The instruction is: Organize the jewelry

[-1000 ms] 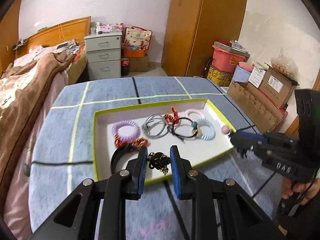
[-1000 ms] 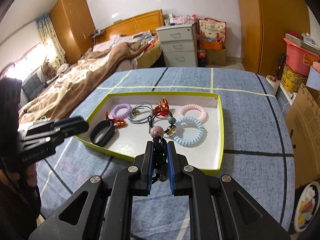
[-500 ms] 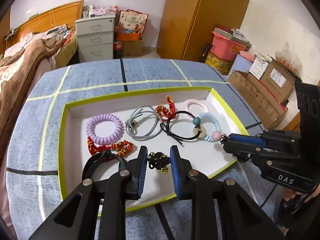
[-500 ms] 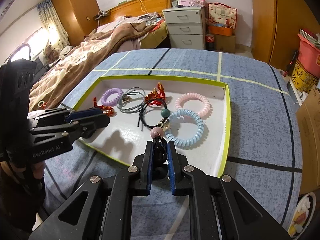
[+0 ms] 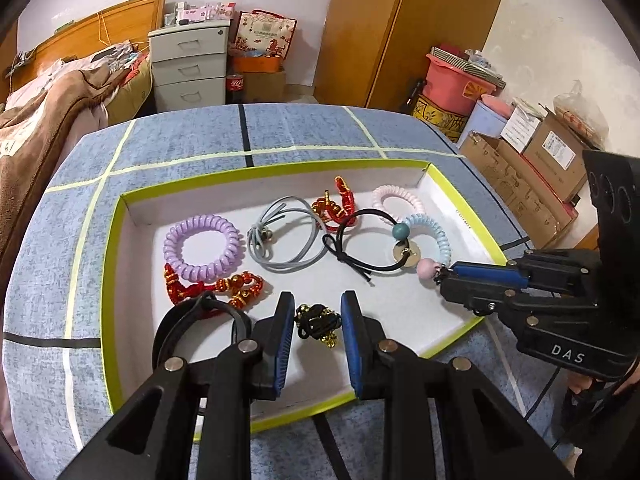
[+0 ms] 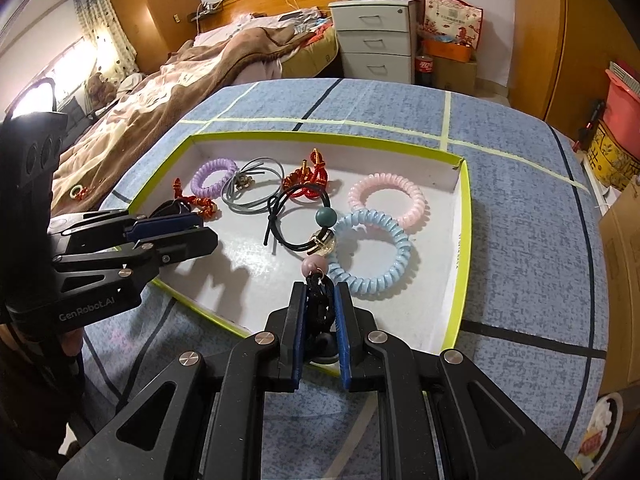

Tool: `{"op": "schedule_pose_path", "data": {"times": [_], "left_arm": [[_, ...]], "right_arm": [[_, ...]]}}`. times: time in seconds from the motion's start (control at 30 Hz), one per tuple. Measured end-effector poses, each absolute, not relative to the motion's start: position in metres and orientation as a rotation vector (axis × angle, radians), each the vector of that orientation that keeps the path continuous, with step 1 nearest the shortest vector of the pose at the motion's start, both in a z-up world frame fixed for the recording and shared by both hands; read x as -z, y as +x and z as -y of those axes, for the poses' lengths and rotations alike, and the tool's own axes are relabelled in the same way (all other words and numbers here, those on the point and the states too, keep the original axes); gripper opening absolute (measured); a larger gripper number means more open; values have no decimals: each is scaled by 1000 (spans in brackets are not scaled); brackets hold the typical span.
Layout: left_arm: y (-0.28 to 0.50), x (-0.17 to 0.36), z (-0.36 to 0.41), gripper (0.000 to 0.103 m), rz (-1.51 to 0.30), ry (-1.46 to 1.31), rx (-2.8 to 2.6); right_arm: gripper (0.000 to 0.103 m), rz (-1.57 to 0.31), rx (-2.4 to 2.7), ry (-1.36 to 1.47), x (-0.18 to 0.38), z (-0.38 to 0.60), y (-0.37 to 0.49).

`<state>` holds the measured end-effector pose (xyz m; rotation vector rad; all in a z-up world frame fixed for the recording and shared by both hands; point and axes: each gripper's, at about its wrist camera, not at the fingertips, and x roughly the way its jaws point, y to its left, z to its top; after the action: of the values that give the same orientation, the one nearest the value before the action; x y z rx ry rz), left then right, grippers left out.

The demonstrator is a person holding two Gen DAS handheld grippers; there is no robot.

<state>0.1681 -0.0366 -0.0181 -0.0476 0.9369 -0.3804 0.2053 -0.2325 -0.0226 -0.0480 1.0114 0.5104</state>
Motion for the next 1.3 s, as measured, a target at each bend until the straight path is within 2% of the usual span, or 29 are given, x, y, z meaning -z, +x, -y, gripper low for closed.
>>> {"op": "schedule_pose_path", "data": {"times": [0.27, 0.3, 0.33, 0.4, 0.43, 0.6, 0.73, 0.87, 0.97, 1.1, 1.3], "left_arm": [[169, 20, 34, 26, -942, -53, 364], [168, 19, 35, 26, -941, -55, 367], [169, 19, 35, 26, -941, -57, 370], [168, 19, 35, 31, -942, -51, 363], [168, 19, 35, 34, -942, -50, 360], [166, 18, 36, 35, -937, -52, 365], [163, 16, 34, 41, -931, -57, 357], [159, 10, 33, 43, -916, -52, 350], [154, 6, 34, 48, -901, -48, 336], [146, 0, 31, 50, -883, -52, 308], [126, -10, 26, 53, -828, -35, 207]], "right_arm": [[21, -1015, -487, -49, 24, 231, 209], [25, -1014, -483, -52, 25, 231, 209], [34, -1016, -479, -56, 25, 231, 208], [42, -1016, -477, -58, 26, 232, 208], [42, -1017, -478, -58, 27, 232, 208], [42, -1016, -464, -40, 28, 234, 206], [42, -1011, -456, -33, 26, 237, 204], [42, -994, -447, -19, 21, 241, 200], [42, -981, -440, -14, 17, 242, 194], [42, -953, -423, 6, 11, 245, 186], [49, -877, -382, 40, -3, 250, 165]]}}
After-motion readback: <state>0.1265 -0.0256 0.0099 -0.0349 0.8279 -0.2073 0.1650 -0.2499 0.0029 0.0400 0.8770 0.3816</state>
